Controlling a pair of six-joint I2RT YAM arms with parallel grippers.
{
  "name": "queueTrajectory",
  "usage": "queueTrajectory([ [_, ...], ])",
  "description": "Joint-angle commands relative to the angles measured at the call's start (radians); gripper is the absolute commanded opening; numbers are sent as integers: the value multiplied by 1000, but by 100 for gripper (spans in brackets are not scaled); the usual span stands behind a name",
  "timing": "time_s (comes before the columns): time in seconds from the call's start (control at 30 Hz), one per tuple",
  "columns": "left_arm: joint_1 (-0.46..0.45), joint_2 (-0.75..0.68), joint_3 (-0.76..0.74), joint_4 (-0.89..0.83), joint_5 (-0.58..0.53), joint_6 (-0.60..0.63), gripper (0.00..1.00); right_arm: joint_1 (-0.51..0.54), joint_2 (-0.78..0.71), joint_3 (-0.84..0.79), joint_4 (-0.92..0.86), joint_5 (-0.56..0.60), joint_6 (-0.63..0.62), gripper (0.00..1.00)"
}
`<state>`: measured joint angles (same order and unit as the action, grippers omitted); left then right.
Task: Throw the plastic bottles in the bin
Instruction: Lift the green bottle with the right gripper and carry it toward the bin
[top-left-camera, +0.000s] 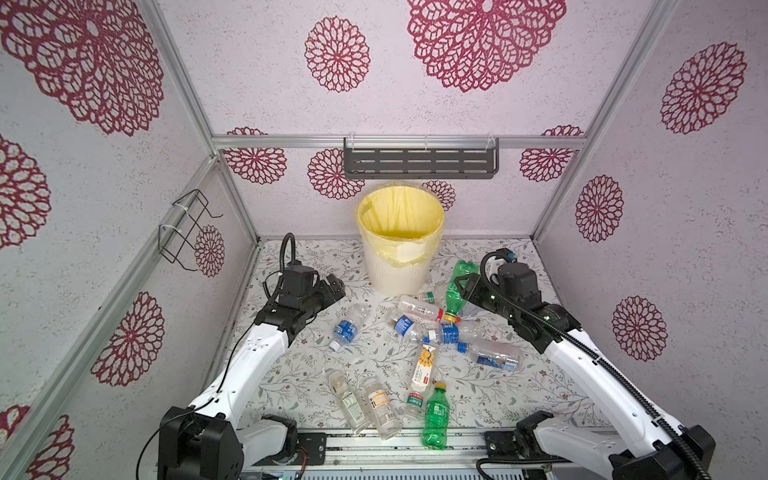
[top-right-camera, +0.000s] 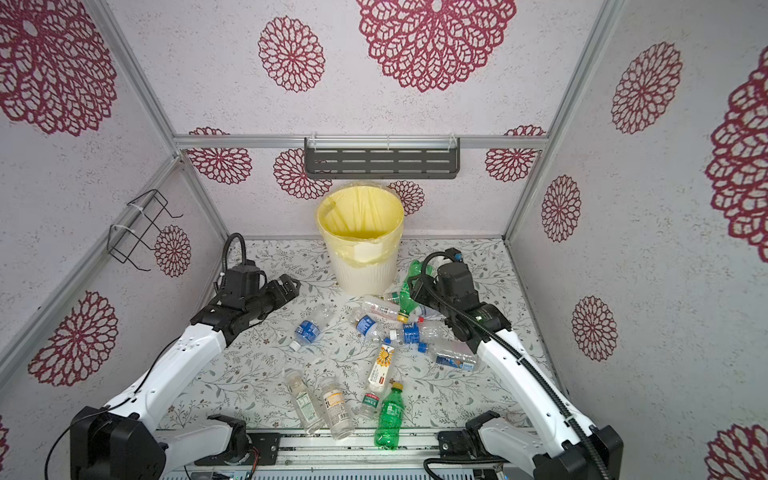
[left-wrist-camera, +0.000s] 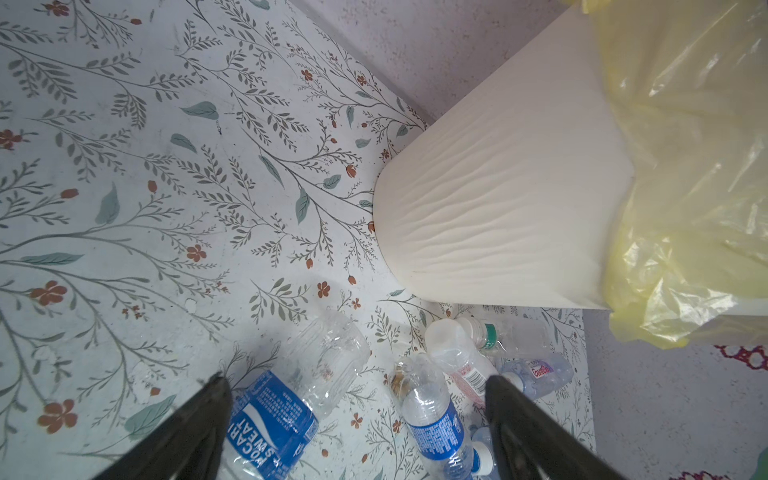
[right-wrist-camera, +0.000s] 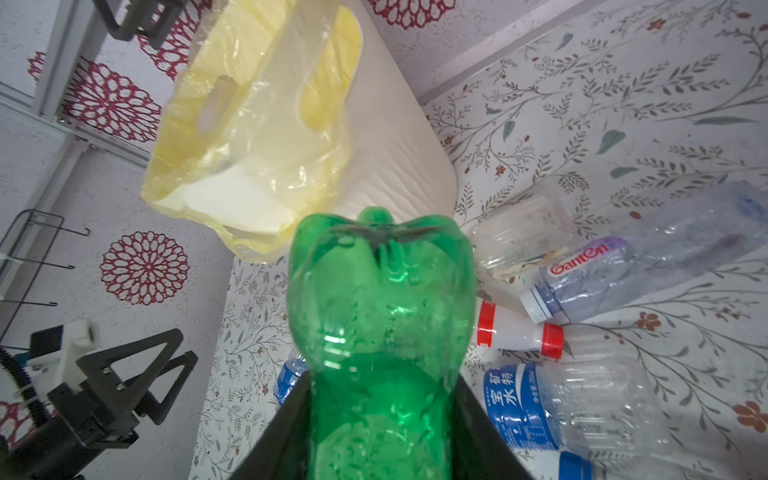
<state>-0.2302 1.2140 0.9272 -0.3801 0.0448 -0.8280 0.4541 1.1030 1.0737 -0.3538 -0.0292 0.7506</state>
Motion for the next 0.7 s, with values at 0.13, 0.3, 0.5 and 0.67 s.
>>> queueTrajectory([
  [0.13, 15, -15, -29, 22, 22, -17, 97, -14, 58, 175, 141, -43, -48, 40],
  [0.3, 27, -26, -31, 1, 37, -4, 97, -15, 93, 247, 252, -98, -70, 41],
  [0.5, 28, -33, -29, -19, 30, 8, 97, -17, 71, 194, 386, -124, -79, 41],
  [0.67, 35, -49, -68, -13, 23, 14, 97, -15, -6, 118, 415, -118, -83, 41],
])
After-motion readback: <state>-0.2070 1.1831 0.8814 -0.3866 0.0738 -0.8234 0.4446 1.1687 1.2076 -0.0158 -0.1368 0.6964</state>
